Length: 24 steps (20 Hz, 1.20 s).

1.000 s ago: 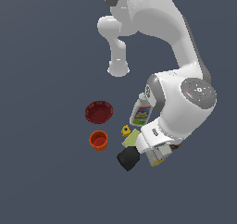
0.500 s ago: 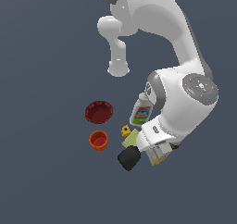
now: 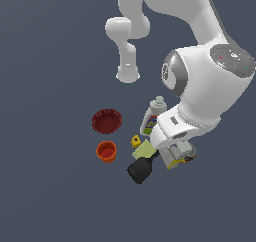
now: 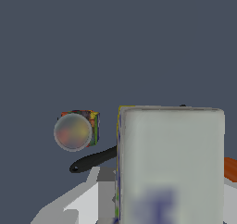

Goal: Pick up a designated object from a clutter of objects.

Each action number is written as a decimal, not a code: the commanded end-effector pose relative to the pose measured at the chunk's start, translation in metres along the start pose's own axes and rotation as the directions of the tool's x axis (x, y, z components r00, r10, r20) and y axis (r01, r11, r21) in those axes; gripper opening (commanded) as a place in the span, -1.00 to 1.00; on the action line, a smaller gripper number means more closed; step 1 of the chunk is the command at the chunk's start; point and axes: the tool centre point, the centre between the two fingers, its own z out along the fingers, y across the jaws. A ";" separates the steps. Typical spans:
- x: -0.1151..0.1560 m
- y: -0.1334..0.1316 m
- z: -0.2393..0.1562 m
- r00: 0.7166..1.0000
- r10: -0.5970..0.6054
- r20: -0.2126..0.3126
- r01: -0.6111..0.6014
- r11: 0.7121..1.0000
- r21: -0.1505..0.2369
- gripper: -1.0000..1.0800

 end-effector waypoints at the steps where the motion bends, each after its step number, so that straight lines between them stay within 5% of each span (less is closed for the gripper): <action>1: -0.008 -0.005 -0.024 1.000 0.000 -0.002 0.000 1.000 0.000 -1.00; 24: -0.081 -0.051 -0.256 1.000 -0.001 -0.002 0.001 1.000 0.000 -1.00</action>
